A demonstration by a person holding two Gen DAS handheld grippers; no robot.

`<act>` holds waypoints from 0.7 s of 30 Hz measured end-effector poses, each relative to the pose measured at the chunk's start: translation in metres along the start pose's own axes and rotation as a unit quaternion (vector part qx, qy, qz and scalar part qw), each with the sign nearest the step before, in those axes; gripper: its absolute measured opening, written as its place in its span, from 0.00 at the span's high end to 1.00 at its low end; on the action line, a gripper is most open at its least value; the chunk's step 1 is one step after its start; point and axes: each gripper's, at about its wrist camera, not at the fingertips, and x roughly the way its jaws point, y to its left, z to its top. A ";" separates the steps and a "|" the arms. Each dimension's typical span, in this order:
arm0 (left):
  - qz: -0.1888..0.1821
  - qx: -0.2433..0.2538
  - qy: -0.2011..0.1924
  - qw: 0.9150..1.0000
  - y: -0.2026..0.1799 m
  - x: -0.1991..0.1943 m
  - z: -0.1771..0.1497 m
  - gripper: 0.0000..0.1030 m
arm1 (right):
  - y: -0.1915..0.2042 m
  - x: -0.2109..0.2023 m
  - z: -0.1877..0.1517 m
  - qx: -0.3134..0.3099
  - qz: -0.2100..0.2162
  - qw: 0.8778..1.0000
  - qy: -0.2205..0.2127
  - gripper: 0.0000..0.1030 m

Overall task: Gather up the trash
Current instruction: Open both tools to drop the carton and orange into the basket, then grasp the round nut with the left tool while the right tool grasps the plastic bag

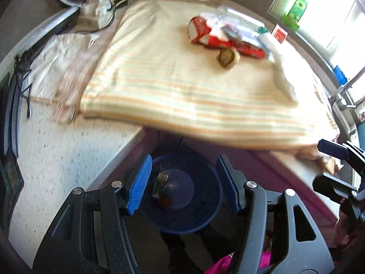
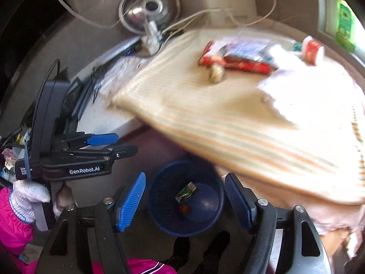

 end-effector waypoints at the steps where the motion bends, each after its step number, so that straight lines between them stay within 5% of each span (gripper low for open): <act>1: -0.003 0.001 -0.005 1.000 -0.004 -0.002 0.006 0.41 | -0.004 -0.006 0.002 0.004 -0.002 1.000 -0.007 0.17; 11: -0.025 -0.001 -0.027 0.999 -0.041 0.008 0.055 0.41 | -0.058 -0.043 0.034 0.037 -0.025 0.997 -0.055 0.08; 21: -0.033 -0.024 -0.014 0.999 -0.056 0.041 0.092 0.41 | -0.110 -0.039 0.073 0.065 -0.019 0.996 -0.050 0.01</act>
